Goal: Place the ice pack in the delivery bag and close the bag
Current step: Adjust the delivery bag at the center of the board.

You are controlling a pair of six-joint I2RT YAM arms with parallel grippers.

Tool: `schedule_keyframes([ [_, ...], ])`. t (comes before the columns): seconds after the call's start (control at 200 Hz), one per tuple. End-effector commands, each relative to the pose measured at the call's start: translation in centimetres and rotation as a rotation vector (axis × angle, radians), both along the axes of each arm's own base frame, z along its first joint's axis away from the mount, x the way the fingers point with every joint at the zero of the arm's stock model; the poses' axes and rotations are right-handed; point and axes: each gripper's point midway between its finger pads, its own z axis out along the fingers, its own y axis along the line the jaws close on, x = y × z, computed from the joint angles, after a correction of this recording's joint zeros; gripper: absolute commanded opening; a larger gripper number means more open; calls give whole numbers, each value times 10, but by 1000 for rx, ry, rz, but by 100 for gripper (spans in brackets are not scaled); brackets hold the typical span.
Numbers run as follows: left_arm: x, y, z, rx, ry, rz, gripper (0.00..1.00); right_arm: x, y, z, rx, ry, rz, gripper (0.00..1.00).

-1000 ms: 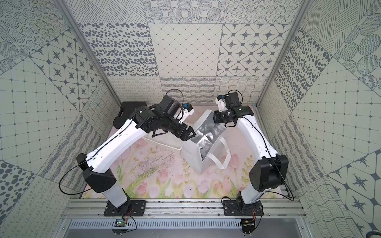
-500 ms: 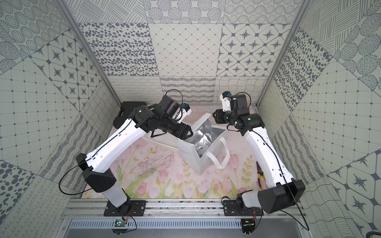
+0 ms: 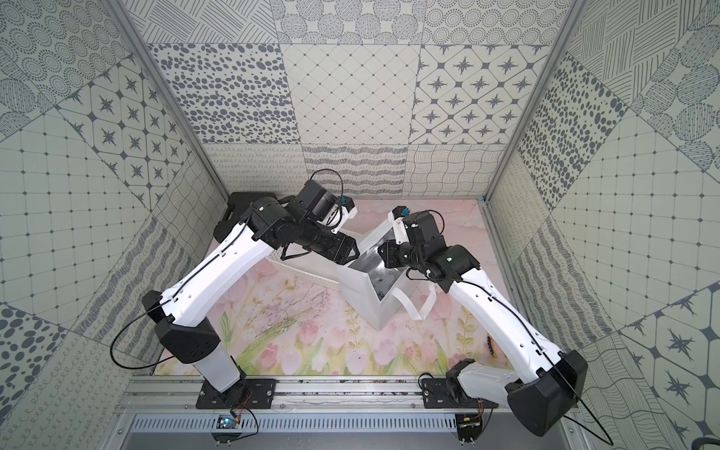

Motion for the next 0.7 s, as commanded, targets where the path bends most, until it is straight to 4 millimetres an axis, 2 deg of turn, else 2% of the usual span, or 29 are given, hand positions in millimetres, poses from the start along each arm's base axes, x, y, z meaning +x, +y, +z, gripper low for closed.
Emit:
schedule_keyframes([
  [0.0, -6, 15, -2, 36, 25, 9, 70, 16, 19, 15, 44, -57, 0, 23],
  [0.135, -11, 16, -11, 53, 61, -10, 67, 21, 39, 22, 45, -72, 43, 23],
  [0.28, -10, 20, -19, 75, 83, -9, 59, 26, 53, 29, 43, -88, 72, 23],
  [0.45, -1, 27, -22, 96, 69, 15, 51, 28, 58, 30, 41, -93, 83, 23],
  [0.545, 6, 27, -21, 90, 55, 22, 41, 28, 57, 29, 36, -93, 82, 24],
  [0.695, 15, 23, -19, 81, 46, 24, 38, 27, 55, 27, 30, -88, 81, 23],
])
